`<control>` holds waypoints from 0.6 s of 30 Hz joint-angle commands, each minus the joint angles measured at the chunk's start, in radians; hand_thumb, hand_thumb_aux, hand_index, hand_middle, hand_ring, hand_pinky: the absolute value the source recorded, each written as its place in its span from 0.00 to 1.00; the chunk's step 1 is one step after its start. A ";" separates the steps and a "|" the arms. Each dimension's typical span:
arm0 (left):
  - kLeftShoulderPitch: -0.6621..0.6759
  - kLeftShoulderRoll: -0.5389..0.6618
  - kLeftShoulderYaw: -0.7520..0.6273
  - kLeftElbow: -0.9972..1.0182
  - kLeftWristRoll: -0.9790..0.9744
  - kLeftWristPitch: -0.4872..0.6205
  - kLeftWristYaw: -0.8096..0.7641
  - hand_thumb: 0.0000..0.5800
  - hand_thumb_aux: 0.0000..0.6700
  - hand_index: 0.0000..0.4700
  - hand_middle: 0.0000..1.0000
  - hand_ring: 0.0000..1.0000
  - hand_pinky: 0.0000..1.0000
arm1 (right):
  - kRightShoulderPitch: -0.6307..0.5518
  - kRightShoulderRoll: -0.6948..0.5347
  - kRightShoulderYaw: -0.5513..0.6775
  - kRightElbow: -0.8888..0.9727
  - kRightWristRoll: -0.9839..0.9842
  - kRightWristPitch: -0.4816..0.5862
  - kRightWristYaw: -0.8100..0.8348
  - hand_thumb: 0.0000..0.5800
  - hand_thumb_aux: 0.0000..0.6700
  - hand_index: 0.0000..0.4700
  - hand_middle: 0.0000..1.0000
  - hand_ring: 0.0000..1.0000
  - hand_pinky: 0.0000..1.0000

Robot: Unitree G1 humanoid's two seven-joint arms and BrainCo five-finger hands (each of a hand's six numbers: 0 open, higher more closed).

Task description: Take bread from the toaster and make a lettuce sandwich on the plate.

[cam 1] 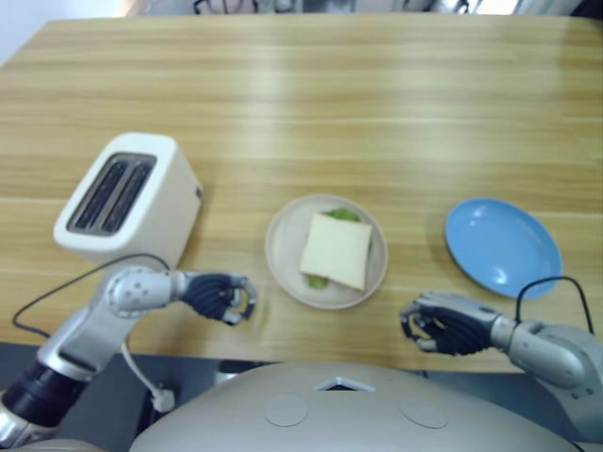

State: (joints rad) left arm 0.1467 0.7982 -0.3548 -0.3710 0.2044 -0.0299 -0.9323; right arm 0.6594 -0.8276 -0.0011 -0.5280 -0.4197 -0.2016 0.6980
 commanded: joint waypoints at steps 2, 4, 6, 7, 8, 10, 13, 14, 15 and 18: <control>-0.096 -0.092 -0.140 0.174 0.146 -0.043 0.037 1.00 1.00 0.98 1.00 1.00 1.00 | -0.107 0.044 0.150 0.111 -0.114 0.002 -0.008 1.00 1.00 0.98 1.00 1.00 1.00; -0.137 -0.132 -0.175 0.246 0.180 -0.058 0.058 1.00 1.00 0.98 1.00 1.00 1.00 | -0.164 0.075 0.203 0.166 -0.136 -0.005 -0.020 1.00 1.00 0.98 1.00 1.00 1.00; -0.174 -0.157 -0.202 0.317 0.207 -0.070 0.067 1.00 1.00 0.98 1.00 1.00 1.00 | -0.205 0.096 0.233 0.205 -0.146 -0.009 -0.033 1.00 1.00 0.98 1.00 1.00 1.00; -0.194 -0.169 -0.210 0.357 0.217 -0.077 0.076 1.00 1.00 0.98 1.00 1.00 1.00 | -0.226 0.099 0.242 0.227 -0.154 -0.013 -0.039 1.00 1.00 0.98 1.00 1.00 1.00; -0.214 -0.178 -0.212 0.399 0.219 -0.087 0.083 1.00 1.00 0.98 1.00 1.00 1.00 | -0.240 0.106 0.245 0.243 -0.148 -0.013 -0.047 1.00 1.00 0.98 1.00 1.00 1.00; -0.255 -0.199 -0.208 0.482 0.216 -0.107 0.103 1.00 1.00 0.98 1.00 1.00 1.00 | -0.288 0.116 0.250 0.297 -0.154 -0.018 -0.078 1.00 1.00 0.98 1.00 1.00 1.00; -0.334 -0.261 -0.177 0.622 0.219 -0.120 0.199 1.00 1.00 0.98 1.00 1.00 1.00 | -0.422 0.174 0.230 0.416 -0.205 -0.022 -0.239 1.00 1.00 0.98 1.00 1.00 1.00; -0.354 -0.278 -0.168 0.660 0.219 -0.128 0.227 1.00 1.00 0.98 1.00 1.00 1.00 | -0.449 0.189 0.222 0.441 -0.217 -0.020 -0.284 1.00 1.00 0.98 1.00 1.00 1.00; -0.380 -0.307 -0.143 0.700 0.208 -0.118 0.270 1.00 1.00 0.98 1.00 1.00 1.00 | -0.486 0.220 0.204 0.477 -0.203 -0.019 -0.339 1.00 1.00 0.98 1.00 1.00 1.00; -0.428 -0.383 -0.064 0.762 0.142 -0.084 0.348 1.00 1.00 0.98 1.00 1.00 1.00 | -0.565 0.280 0.180 0.559 -0.194 -0.022 -0.458 1.00 1.00 0.98 1.00 1.00 1.00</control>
State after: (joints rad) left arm -0.2659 0.4396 -0.4608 0.3347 0.3750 -0.1481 -0.6294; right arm 0.1209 -0.5736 0.1942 -0.0204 -0.6154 -0.2281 0.3102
